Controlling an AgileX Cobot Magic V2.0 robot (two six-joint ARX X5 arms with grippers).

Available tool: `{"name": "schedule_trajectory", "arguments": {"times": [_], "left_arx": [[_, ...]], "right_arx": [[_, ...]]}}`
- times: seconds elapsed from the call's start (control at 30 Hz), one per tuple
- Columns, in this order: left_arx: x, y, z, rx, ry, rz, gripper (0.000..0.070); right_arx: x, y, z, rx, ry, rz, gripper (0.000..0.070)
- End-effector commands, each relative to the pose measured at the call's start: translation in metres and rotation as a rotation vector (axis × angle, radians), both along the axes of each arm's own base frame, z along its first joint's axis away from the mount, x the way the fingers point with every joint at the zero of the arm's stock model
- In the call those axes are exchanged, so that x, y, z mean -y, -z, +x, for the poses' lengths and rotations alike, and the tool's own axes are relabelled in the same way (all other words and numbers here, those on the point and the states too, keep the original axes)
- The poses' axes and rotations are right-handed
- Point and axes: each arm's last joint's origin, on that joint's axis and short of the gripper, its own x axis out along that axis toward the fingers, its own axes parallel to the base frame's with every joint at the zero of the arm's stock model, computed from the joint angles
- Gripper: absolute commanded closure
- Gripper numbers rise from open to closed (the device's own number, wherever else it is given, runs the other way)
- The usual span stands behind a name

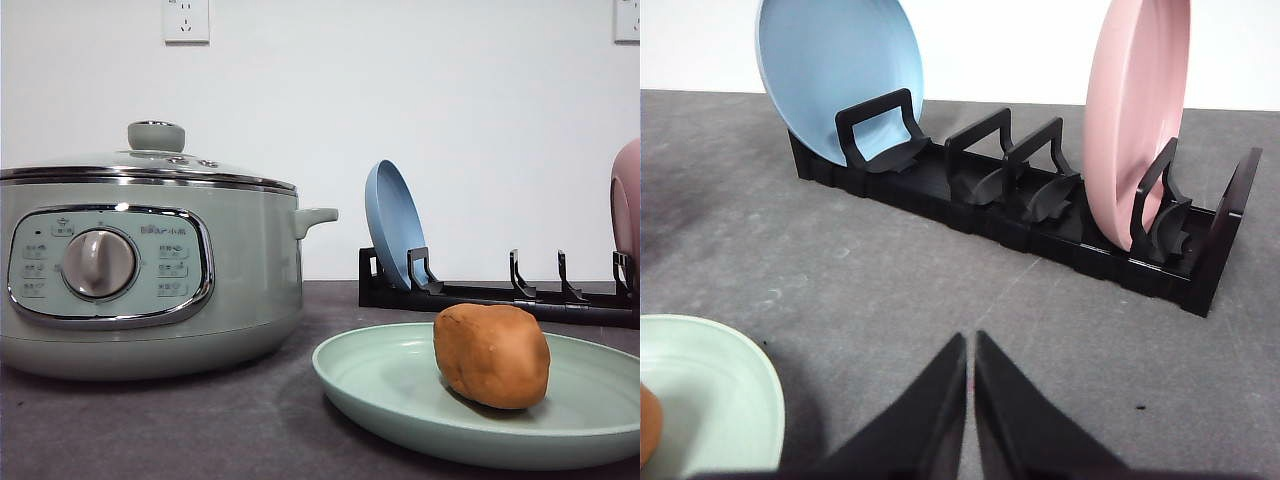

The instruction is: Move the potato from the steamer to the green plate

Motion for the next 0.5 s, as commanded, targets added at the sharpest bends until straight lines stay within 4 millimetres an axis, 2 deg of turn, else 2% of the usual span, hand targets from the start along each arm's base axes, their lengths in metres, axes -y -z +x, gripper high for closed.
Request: {"name": "schedule_trajectory", "arguments": {"times": [0.0,0.47], "left_arx": [[-0.0001,0.0076,0.0008,-0.026,-0.001,-0.007,0.0685],[-0.0001,0.0075,0.0008,-0.026,-0.001,-0.007,0.0685]], "right_arx": [[0.0003,0.0008,0.0002,0.002,0.005,0.004,0.07],[0.0003,0.0008,0.0002,0.002,0.006,0.004,0.07]]}}
